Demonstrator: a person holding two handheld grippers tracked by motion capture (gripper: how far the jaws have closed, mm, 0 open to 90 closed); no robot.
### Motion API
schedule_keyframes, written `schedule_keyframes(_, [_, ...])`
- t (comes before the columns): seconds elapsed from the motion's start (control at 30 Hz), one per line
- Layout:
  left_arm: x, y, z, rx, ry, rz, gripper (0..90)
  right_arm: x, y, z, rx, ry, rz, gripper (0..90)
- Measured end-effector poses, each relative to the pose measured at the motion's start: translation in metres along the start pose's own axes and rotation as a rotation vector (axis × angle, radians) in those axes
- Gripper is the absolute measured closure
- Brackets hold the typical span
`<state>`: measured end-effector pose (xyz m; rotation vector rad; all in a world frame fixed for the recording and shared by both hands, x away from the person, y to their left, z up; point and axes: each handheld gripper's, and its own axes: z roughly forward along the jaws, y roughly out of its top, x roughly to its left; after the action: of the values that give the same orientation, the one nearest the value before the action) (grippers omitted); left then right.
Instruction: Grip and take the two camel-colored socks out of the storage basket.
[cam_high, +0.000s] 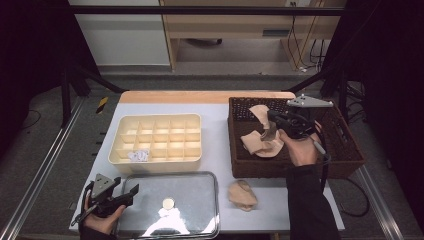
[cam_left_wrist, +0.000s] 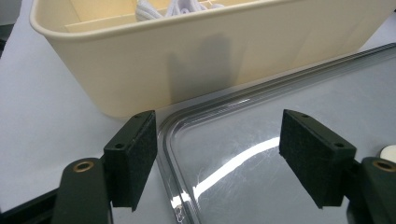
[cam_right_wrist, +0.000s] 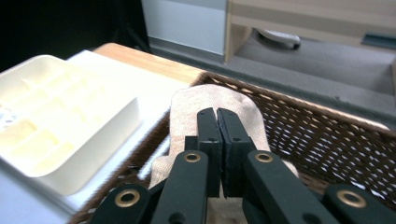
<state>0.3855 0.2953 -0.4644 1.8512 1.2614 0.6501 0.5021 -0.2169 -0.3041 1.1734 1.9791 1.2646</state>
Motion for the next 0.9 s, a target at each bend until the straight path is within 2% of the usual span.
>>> schedule_keyframes(0.27, [0.000,0.001,0.000,-0.005,-0.001,0.003,27.6,0.028,0.005,-0.019,-0.049,0.056,-0.043,89.2])
schedule_keyframes(0.47, [0.000,0.002,-0.001,-0.017,-0.004,-0.001,27.6,0.057,0.003,-0.030,-0.062,0.135,-0.089,89.1])
schedule_keyframes(0.67, [-0.001,0.003,-0.003,-0.024,-0.007,0.004,27.6,0.084,-0.008,-0.031,-0.054,0.212,-0.124,89.1])
schedule_keyframes(0.9, [-0.002,0.003,-0.004,-0.031,-0.013,0.005,27.7,0.109,-0.020,-0.028,-0.035,0.272,-0.154,89.1])
